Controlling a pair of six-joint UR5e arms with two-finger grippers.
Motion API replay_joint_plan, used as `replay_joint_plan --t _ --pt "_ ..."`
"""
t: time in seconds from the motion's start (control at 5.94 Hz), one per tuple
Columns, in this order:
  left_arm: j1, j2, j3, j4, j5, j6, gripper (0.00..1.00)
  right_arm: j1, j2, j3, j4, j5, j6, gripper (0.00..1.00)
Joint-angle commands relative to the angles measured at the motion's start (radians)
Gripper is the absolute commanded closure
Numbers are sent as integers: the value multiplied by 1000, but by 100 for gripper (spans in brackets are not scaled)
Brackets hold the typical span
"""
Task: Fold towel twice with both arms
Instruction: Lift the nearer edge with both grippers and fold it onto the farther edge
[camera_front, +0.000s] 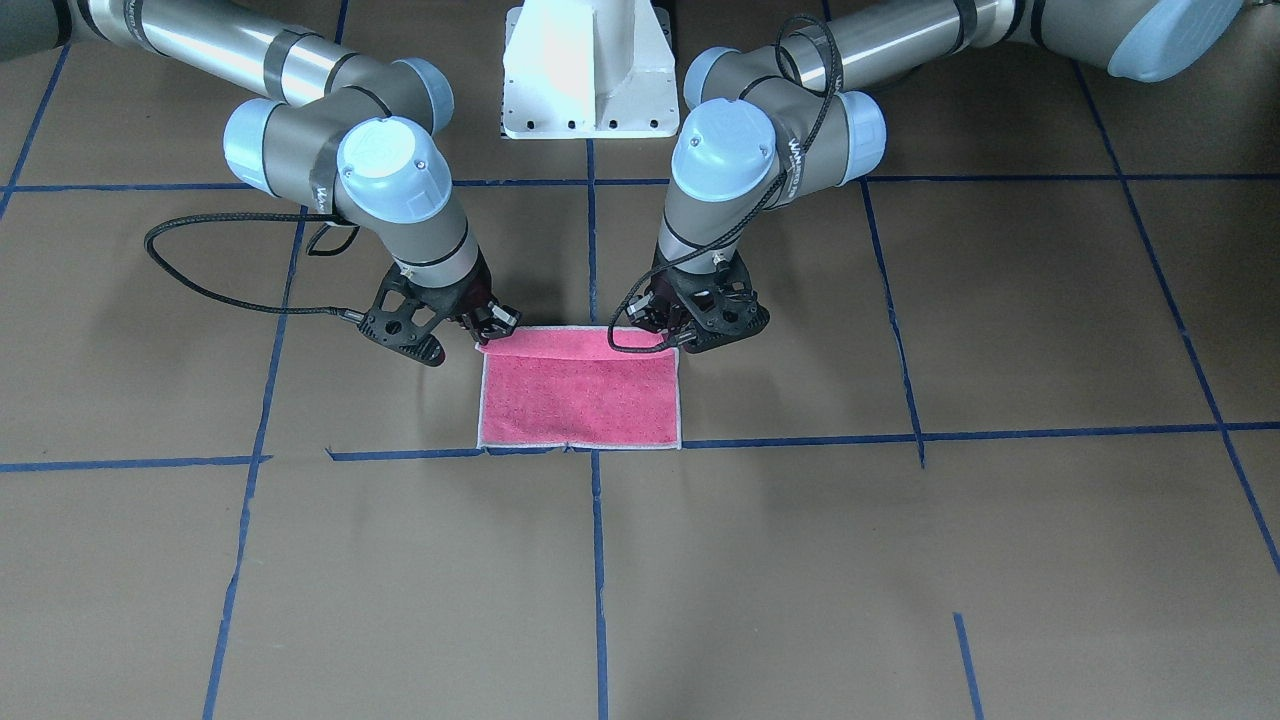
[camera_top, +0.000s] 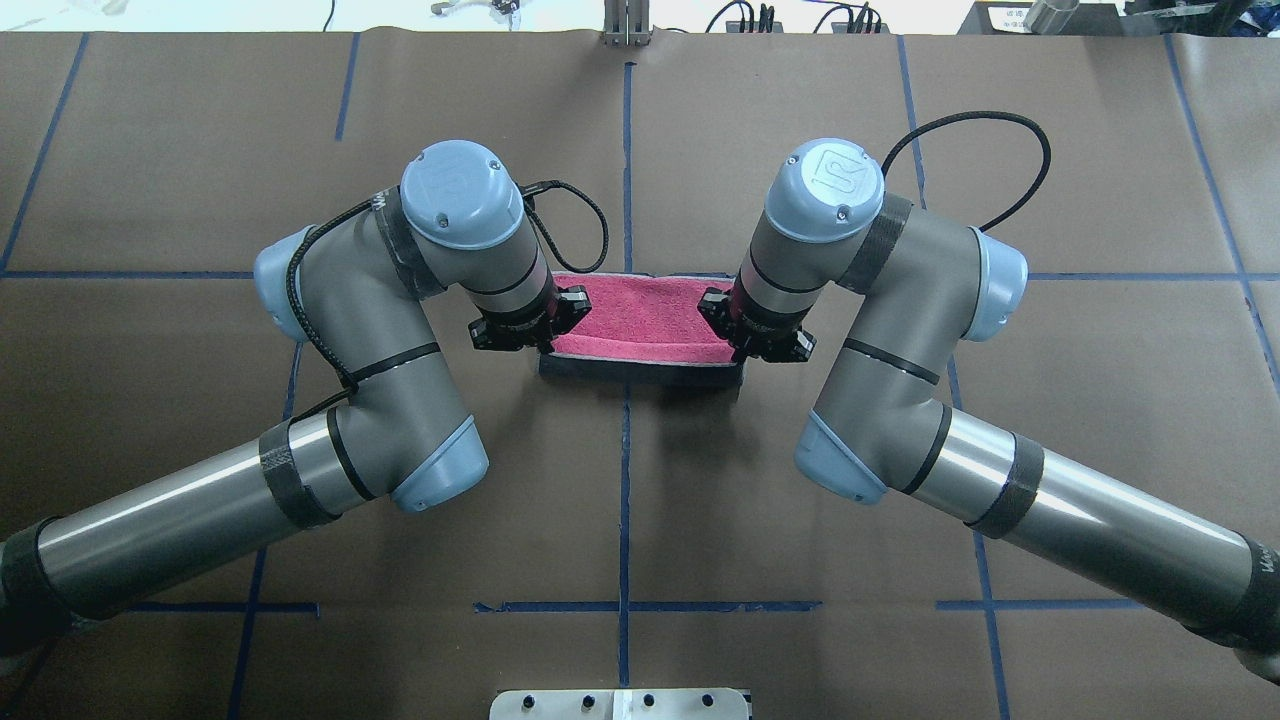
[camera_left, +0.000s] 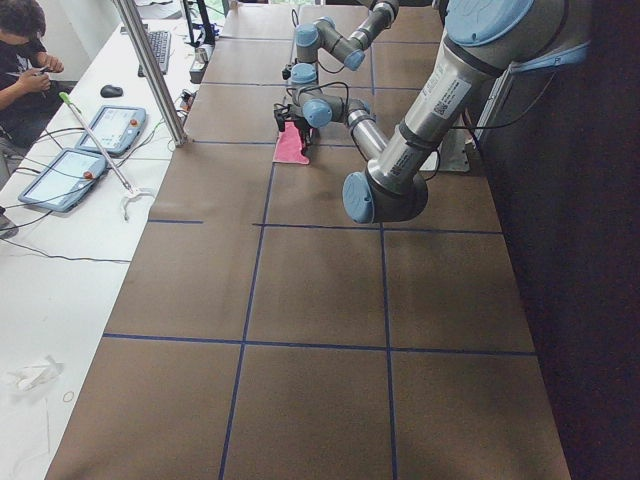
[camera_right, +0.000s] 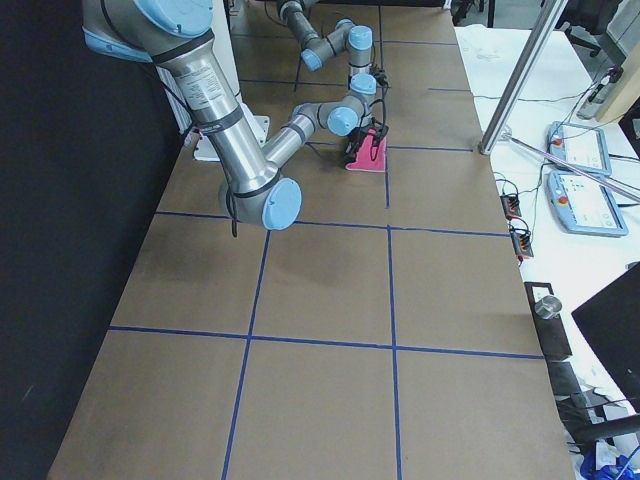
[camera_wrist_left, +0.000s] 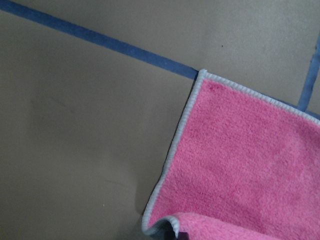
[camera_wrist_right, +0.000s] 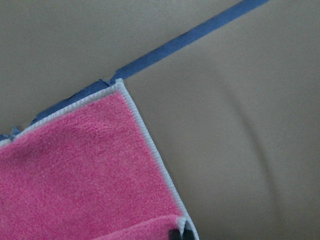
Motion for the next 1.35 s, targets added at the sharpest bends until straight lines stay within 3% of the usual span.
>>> replay_joint_plan --t 0.0,0.51,1.18 --pt "-11 -40 76 -43 -1 0 96 18 3 -22 2 11 -22 100" --pt "-30 -43 95 -44 -1 -15 97 31 74 -154 102 13 -22 98" --pt "-50 -60 145 -101 -1 -43 97 82 80 -175 101 51 -31 98"
